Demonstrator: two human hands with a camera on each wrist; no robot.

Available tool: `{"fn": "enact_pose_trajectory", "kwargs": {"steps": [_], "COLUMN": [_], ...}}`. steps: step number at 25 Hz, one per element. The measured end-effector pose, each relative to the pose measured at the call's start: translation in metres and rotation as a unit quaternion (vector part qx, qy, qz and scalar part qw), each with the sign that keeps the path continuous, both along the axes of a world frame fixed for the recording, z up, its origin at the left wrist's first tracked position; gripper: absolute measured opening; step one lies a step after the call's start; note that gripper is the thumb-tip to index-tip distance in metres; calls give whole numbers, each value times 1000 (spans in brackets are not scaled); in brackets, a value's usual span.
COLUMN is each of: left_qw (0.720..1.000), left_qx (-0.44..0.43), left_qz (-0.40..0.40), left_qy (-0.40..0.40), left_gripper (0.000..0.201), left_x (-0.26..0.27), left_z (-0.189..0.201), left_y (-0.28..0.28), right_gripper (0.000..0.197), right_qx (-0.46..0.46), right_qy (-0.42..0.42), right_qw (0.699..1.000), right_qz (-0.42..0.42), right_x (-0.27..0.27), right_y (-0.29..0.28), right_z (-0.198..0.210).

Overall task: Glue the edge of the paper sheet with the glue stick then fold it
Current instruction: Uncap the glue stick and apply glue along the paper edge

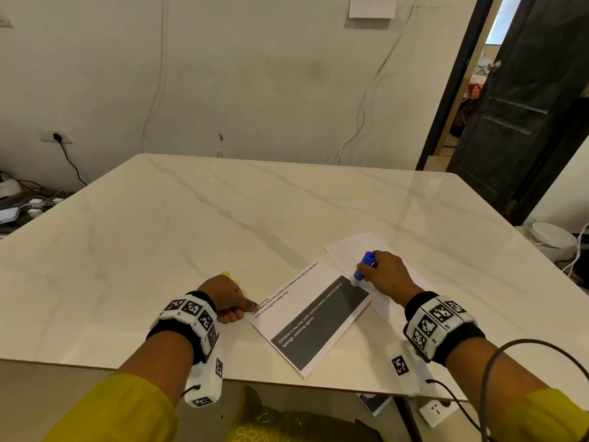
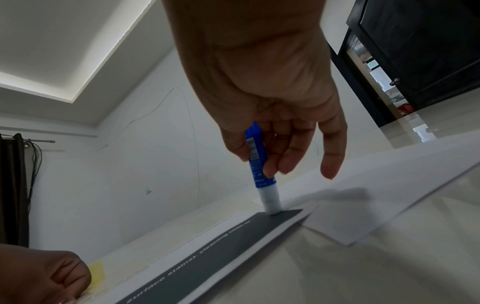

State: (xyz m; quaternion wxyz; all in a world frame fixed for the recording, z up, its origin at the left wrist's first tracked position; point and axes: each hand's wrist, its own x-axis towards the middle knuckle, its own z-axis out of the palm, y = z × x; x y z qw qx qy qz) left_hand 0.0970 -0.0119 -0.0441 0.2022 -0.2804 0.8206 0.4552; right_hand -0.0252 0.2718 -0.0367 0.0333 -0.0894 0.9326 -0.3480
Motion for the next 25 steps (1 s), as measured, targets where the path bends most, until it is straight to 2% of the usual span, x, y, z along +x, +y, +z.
{"fn": "enact_pose_trajectory", "kwargs": {"steps": [10, 21, 23, 25], "left_qw": [1000, 1000, 1000, 1000], "left_qx": [-3, -13, -12, -11], "left_qz": [0, -4, -3, -4], "left_qy": [-2, 3, 5, 6], "left_gripper": [32, 30, 31, 31], "left_x": [-1, 0, 0, 0], "left_z": [-1, -2, -1, -1], "left_y": [-1, 0, 0, 0], "right_gripper": [36, 30, 25, 18], "right_qx": [8, 37, 16, -51], "right_qy": [-16, -20, 5, 54], "right_qw": [999, 999, 999, 997], "right_qz": [-28, -25, -28, -21], "right_x": [5, 18, 25, 40], "right_y": [21, 34, 34, 29], "right_z": [-1, 6, 14, 27]}}
